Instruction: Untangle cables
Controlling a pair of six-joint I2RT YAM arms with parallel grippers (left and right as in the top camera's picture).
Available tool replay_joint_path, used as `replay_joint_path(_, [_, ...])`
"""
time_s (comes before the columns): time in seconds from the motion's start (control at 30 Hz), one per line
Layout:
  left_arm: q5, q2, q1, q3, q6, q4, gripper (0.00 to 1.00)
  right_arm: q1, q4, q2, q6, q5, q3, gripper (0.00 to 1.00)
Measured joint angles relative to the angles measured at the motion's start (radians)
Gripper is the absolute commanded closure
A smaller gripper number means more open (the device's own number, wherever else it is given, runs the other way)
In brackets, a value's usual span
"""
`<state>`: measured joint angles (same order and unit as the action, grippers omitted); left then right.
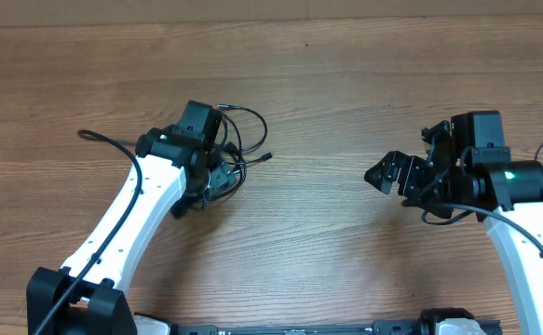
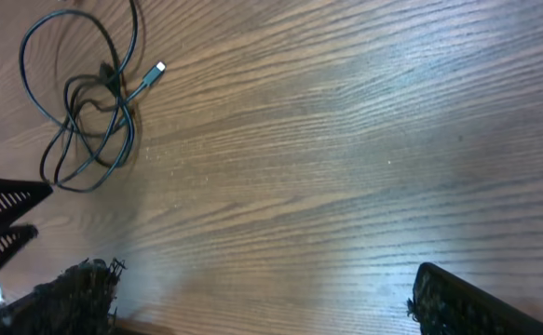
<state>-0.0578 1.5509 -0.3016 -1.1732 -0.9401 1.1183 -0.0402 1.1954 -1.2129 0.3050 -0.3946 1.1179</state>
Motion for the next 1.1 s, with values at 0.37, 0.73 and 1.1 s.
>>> replay_joint_path(0.37, [-0.049,-0.007,0.0,0.124,-0.37,-0.245,0.3,0.0,0.009,0.017,-0.018,-0.001,0.0,0.0])
replay_joint_path(0.73, [-0.06,0.001,-0.006,0.135,-0.423,-0.268,0.46,0.0,0.01,0.017,-0.018,-0.001,0.0,0.0])
replay_joint_path(1.1, [-0.114,0.14,-0.011,0.146,-0.469,-0.335,0.96,0.0,0.021,0.017,-0.017,-0.001,0.0,0.0])
